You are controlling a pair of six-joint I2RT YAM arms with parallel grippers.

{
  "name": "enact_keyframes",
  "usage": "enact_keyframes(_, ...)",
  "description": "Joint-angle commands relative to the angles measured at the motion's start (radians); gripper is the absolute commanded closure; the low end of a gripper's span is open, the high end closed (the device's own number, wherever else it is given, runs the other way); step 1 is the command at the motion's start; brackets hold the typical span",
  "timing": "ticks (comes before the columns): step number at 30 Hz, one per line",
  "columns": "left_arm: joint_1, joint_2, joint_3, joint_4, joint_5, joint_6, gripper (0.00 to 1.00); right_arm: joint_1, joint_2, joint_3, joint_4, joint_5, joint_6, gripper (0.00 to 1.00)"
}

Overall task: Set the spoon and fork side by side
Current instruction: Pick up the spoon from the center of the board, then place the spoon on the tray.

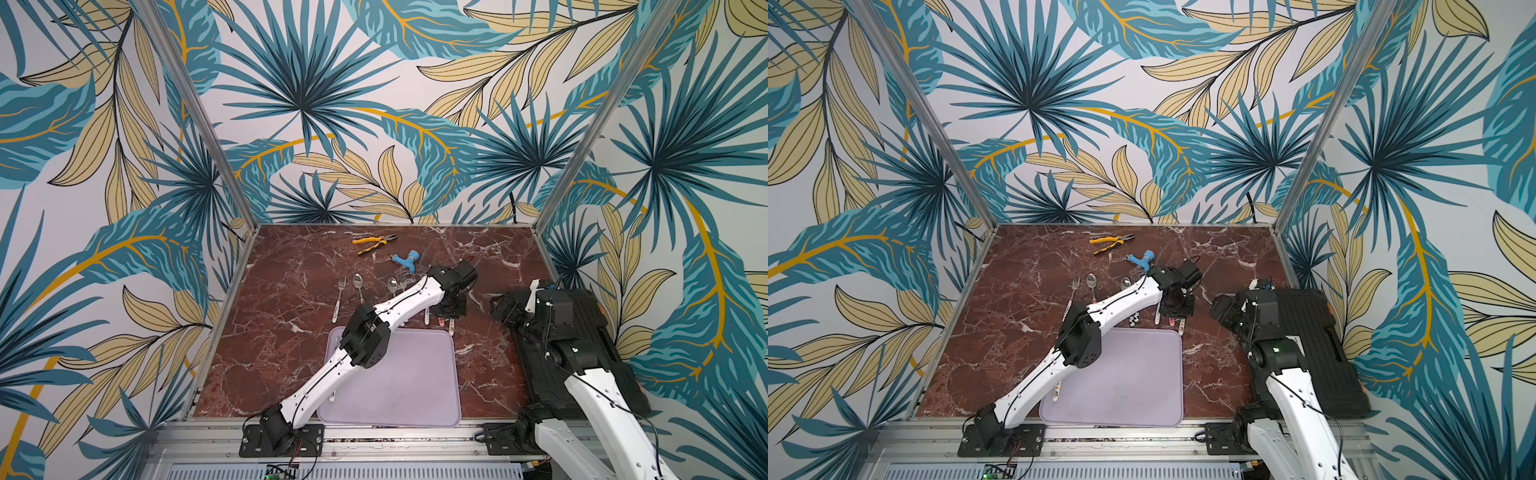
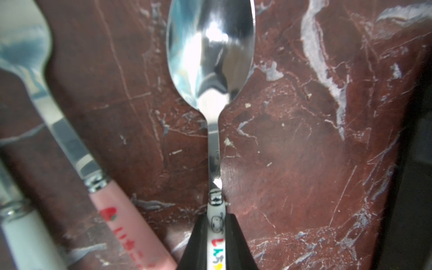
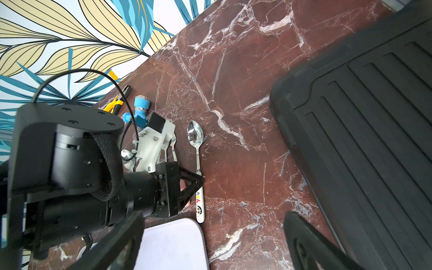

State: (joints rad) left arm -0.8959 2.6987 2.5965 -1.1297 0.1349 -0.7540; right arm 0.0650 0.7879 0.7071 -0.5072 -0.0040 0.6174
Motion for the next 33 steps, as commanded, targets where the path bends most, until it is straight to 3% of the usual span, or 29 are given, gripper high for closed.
enact_keyframes(1,0.009,-0.047,-0.010,0.058,0.002,0.038,1.00,-0.001,-0.014,0.018,-0.021,0.022,-0.006,0.01)
enact_keyframes(13,0.008,-0.193,-0.060,0.116,0.031,0.082,1.00,0.001,-0.031,0.034,-0.034,0.052,-0.015,0.01)
enact_keyframes(22,-0.009,-0.394,-0.272,0.054,0.021,0.129,1.00,-0.001,-0.025,0.038,-0.024,0.060,-0.016,0.01)
enact_keyframes(33,-0.030,-0.784,-0.928,0.174,-0.046,0.083,1.00,-0.001,0.015,0.024,0.019,0.063,-0.018,0.01)
